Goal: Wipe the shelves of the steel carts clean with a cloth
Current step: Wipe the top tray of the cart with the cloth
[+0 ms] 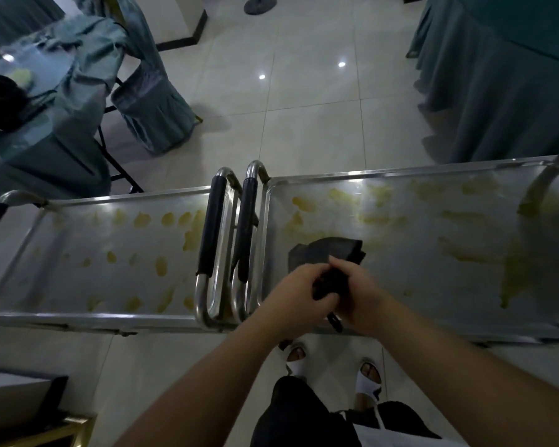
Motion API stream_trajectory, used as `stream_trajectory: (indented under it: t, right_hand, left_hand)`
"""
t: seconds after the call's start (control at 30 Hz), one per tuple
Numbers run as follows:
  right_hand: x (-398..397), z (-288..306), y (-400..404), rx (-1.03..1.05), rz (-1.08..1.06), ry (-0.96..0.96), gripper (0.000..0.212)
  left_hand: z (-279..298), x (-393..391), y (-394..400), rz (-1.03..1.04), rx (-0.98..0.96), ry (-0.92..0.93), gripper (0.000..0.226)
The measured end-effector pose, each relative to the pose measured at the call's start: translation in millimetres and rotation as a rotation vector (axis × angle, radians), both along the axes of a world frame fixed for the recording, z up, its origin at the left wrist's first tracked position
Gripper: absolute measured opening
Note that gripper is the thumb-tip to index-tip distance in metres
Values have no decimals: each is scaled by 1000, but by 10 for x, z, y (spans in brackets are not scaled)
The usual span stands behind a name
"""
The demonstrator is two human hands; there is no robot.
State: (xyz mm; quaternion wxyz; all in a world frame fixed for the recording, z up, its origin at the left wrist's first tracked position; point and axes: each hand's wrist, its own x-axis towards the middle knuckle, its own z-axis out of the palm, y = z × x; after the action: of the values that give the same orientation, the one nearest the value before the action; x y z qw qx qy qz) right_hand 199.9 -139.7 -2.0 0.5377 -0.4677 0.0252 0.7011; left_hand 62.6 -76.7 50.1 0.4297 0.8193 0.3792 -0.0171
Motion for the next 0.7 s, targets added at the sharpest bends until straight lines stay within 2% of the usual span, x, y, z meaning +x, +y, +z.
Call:
stream_trajectory:
  t: [0.07,0.13,0.27,0.3,0.37,0.47,0.53,0.63,0.7]
  right_hand:
    - [76,-154,4,-31,-110,6,42]
    - [103,-270,76,-78,-190,-100,33]
    - [46,-526,279,-218,-70,-586,14]
    - [2,-577,334,-213,-32,-663,16]
    - [-134,-681,417,-102,58,-872,39]
    - [-393,-929,536,73,310,-1293,68]
    - [-597,-1175,577,104,634,-1472,84]
    - [-956,-1536,478,256,1135,-1548,88]
    - [-1111,-1703,315,348,1281,-1563,77]
  left_hand:
    - [-109,-67,228,15,-38,24,48]
    - [-220,-178,577,76,21,76,48]
    - [-437,-395,1391,162,121,143,47]
    - [-503,-417,1554,159,146,146,48]
    - [-652,-428,1796,114,239,146,51]
    - [-846,-380,2032,46,401,138,58]
    - [-951,-304,2144,-8,435,145,64]
    - [-1072,-172,2221,-41,417,155,73]
    - [-1128,-108,2238,-12,431,160,75]
